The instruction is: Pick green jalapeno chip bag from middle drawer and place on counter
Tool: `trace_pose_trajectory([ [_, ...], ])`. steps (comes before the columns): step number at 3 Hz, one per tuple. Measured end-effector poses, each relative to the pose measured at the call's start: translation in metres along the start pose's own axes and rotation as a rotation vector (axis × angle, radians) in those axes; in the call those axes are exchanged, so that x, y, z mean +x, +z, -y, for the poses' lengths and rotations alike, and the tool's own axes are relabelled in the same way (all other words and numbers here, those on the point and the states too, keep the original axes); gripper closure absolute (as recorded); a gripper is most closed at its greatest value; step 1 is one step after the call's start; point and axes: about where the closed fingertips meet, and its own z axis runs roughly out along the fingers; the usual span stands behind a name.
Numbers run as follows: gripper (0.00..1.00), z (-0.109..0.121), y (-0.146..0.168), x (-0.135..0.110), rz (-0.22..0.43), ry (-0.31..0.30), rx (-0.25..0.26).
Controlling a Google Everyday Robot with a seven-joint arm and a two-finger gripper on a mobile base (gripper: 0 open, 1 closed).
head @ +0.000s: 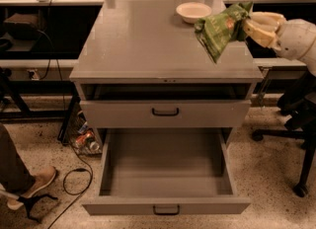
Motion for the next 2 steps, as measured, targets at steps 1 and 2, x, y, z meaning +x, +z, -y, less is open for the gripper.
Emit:
trace_pose_trajectory([
  [1,1.00,0.019,0.039,0.008,-0.002,-0.017,-0.005],
  [2,1.00,0.036,0.076,0.025,-0.062,-0.043,0.012],
])
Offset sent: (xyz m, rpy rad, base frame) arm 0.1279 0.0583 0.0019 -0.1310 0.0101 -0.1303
